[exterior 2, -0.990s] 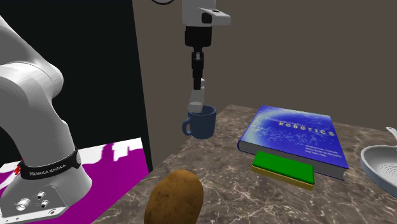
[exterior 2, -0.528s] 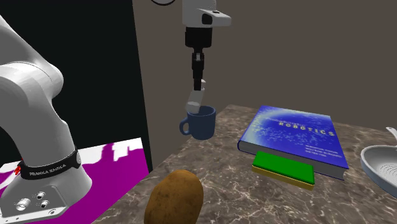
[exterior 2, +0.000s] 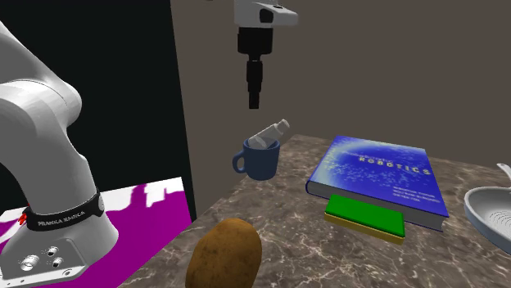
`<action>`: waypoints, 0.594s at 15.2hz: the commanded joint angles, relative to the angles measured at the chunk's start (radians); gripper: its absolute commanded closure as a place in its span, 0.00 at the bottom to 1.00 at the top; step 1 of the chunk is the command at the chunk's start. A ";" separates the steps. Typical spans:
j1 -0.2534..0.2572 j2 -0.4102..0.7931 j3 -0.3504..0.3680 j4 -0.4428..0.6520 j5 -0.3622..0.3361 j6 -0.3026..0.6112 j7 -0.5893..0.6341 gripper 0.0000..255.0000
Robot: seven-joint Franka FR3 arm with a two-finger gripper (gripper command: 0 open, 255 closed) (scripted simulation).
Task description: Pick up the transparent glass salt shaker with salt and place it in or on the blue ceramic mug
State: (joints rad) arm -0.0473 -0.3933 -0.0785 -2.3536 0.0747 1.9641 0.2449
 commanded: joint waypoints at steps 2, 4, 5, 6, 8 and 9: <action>-0.004 -0.012 -0.005 0.081 -0.005 -0.094 0.001 0.00; -0.004 -0.012 -0.005 0.080 -0.005 -0.094 0.001 0.00; -0.004 -0.012 -0.005 0.081 -0.005 -0.094 0.001 0.00; -0.004 -0.012 -0.005 0.081 -0.005 -0.094 0.001 0.00; -0.004 -0.012 -0.005 0.081 -0.005 -0.094 0.001 0.00; -0.004 -0.012 -0.005 0.081 -0.005 -0.094 0.001 0.00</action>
State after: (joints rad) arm -0.0509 -0.4057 -0.0831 -2.2733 0.0693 1.8705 0.2456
